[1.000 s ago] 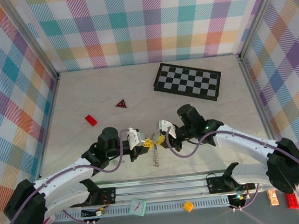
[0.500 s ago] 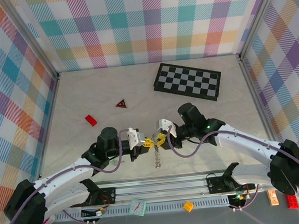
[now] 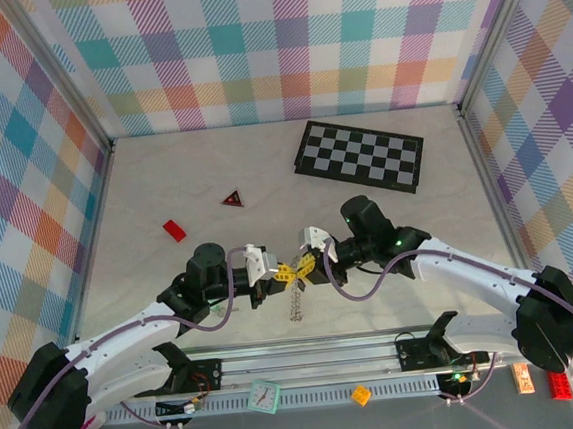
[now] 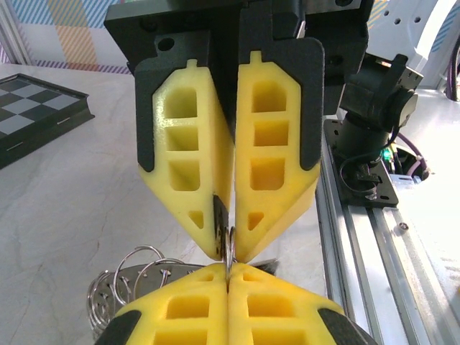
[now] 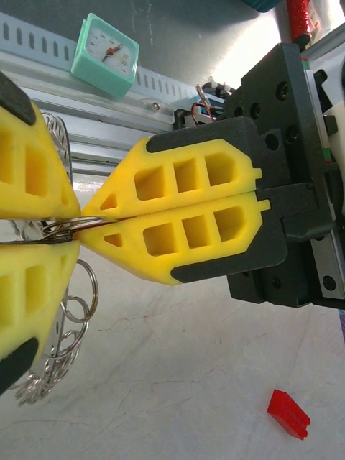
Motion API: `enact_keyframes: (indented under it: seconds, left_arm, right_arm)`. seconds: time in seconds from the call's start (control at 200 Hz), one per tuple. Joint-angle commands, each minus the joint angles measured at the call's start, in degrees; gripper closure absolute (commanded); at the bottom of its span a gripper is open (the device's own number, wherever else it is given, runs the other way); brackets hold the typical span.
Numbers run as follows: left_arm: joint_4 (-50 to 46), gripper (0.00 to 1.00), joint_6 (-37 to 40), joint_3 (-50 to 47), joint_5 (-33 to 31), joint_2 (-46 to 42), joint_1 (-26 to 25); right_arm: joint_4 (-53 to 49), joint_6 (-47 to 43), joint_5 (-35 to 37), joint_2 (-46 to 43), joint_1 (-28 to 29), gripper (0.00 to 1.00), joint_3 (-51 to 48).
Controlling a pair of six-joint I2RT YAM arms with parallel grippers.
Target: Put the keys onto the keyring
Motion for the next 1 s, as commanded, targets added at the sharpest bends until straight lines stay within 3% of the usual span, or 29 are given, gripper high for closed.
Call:
enact_keyframes:
  seconds: [0.0, 0.13, 0.21, 0.39, 0.995]
  left_arm:
    - [3.96, 1.00, -0.62, -0.27, 0.78, -0.07, -0.39]
    - [3.03, 0.80, -0.23, -0.61, -2.61, -1.08, -0.39]
    - [0.15, 0.75, 0.78, -0.17, -4.33, -1.96, -0.32]
    - [-11.09, 0.75, 4.36, 4.28, -4.51, -1.51, -0.38]
    - [-14.35, 0.75, 7.11, 8.10, 2.56, 3.15, -0.55]
  right_arm:
    - [1.38, 0.31, -2.37, 0.55, 0.22, 0.93, -0.64]
    - [-1.83, -1.04, -0.59, 0.52, 0.14, 1.00, 0.58]
    - [-5.97, -2.94, 1.80, 0.54, 0.23, 1.00, 2.34]
    - [-16.67, -8.65, 8.34, 2.54, 1.85, 1.00, 7.38]
    - [-20.13, -11.55, 15.24, 4.23, 6.30, 1.00, 12.84]
